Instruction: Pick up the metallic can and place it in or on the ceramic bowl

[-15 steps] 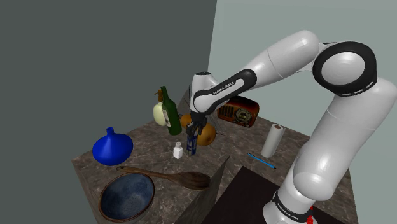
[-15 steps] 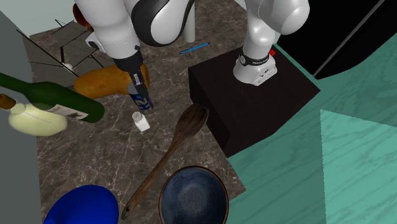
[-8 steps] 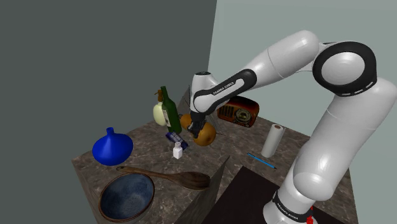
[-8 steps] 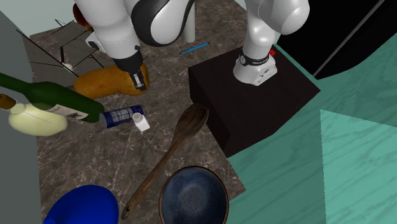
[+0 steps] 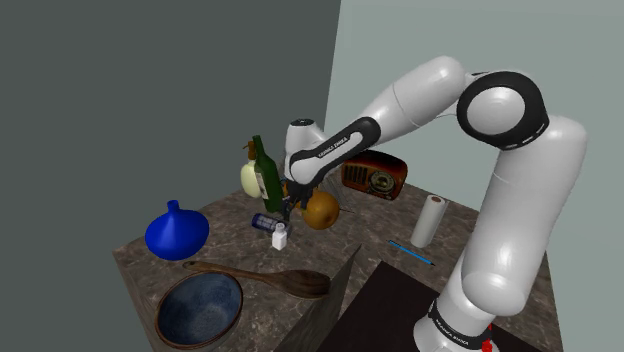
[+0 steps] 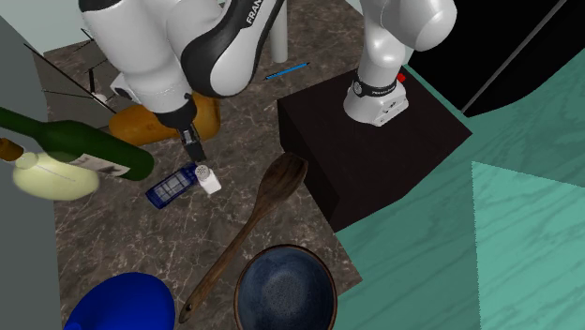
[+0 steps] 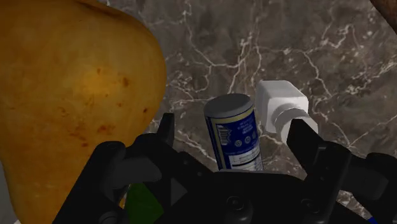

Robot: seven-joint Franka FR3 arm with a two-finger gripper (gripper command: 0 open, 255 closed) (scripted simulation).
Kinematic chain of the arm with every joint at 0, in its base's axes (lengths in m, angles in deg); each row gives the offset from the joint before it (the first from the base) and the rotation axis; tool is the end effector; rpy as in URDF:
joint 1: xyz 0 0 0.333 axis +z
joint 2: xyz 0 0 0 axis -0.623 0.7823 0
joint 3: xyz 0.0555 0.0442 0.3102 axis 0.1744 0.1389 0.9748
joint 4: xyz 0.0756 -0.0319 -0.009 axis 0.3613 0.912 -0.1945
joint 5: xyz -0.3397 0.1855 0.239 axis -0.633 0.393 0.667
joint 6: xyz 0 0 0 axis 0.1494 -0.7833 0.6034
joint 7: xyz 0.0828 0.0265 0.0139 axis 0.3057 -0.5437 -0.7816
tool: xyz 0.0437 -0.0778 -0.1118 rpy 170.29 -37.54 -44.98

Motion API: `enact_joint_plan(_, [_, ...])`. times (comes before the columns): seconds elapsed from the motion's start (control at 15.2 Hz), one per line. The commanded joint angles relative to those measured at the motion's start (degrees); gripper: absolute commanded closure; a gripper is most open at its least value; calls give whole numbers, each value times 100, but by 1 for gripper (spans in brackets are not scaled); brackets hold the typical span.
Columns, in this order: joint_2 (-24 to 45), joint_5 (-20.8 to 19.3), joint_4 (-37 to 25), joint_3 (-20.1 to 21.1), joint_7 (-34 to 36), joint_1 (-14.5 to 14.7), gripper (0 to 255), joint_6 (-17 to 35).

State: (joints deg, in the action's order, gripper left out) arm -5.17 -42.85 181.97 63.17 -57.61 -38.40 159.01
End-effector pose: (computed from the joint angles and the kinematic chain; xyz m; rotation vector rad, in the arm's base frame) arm 0.5842 0.0239 0.2305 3.1017 0.0006 0.0335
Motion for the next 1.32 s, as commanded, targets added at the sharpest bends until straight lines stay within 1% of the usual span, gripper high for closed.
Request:
enact_joint_plan(0.0, [438,-193,-327,17,113,75,0,154])
enact_joint_plan(0.33, [1511,-647,-1338,-34,351,327,0,317])
enact_joint_plan(0.4, [1578,-668,-1408,-48,360,353,0,321])
enact_joint_plan(0.86, [2036,-719,-1445,-141,394,385,0,745])
enact_joint_plan(1.25, [2036,-719,-1445,-141,394,386,0,745])
